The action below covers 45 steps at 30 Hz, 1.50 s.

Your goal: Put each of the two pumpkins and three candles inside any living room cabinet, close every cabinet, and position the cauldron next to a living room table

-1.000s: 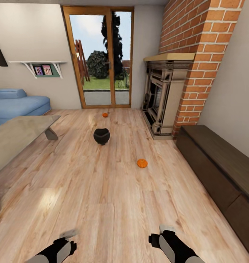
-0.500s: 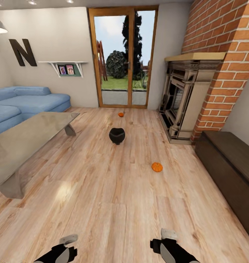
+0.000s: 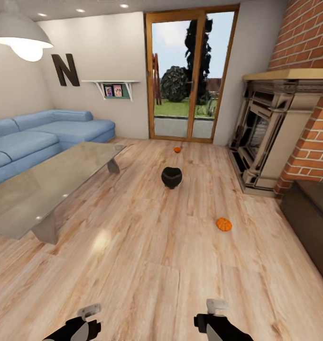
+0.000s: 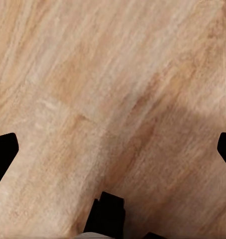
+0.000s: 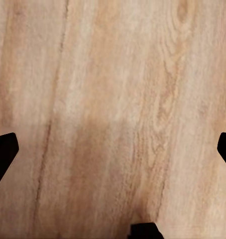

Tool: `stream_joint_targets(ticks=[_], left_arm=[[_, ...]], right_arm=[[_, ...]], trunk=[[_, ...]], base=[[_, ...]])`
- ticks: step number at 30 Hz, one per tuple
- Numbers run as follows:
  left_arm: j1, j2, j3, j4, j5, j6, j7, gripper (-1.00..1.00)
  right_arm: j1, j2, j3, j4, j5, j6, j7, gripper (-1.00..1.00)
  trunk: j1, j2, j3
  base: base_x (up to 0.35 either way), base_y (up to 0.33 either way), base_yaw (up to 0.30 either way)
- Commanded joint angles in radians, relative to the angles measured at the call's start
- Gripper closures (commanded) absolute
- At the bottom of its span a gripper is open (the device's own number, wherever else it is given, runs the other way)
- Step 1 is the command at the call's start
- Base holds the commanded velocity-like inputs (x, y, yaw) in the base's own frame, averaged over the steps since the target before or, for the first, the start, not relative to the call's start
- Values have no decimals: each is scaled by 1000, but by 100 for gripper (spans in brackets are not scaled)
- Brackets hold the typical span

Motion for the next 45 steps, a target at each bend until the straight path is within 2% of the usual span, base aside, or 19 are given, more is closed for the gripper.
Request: stream_joint_targets(ticks=[1, 7, 15, 33, 40, 45], left_arm=[[0, 2, 0, 0, 0, 1, 0, -100], [0, 4, -1, 0, 0, 2, 0, -100], [0, 4, -3, 0, -1, 2, 0, -100], [0, 3, -3, 0, -1, 2, 0, -100], [0, 4, -1, 0, -1, 4, -2, -100], [0, 3, -3, 0, -2, 2, -1, -100]], right_arm=[[0, 0, 0, -1, -2, 0, -1, -100], [0, 0, -1, -7, -9, 0, -1, -100], [0, 0, -3, -10, -12, 6, 0, -100], [0, 0, -4, -10, -12, 5, 3, -100], [-1, 0, -5, -10, -12, 5, 4, -100], [-1, 0, -6, -10, -12, 5, 3, -100]], trunk=[[-4, 7, 3], [-27, 49, 22], [-58, 105, 48], [-58, 105, 66], [-84, 154, 89], [-84, 154, 89]], base=[[0, 0, 288], [0, 0, 224], [0, 0, 20], [0, 0, -96], [0, 0, -211], [0, 0, -66]])
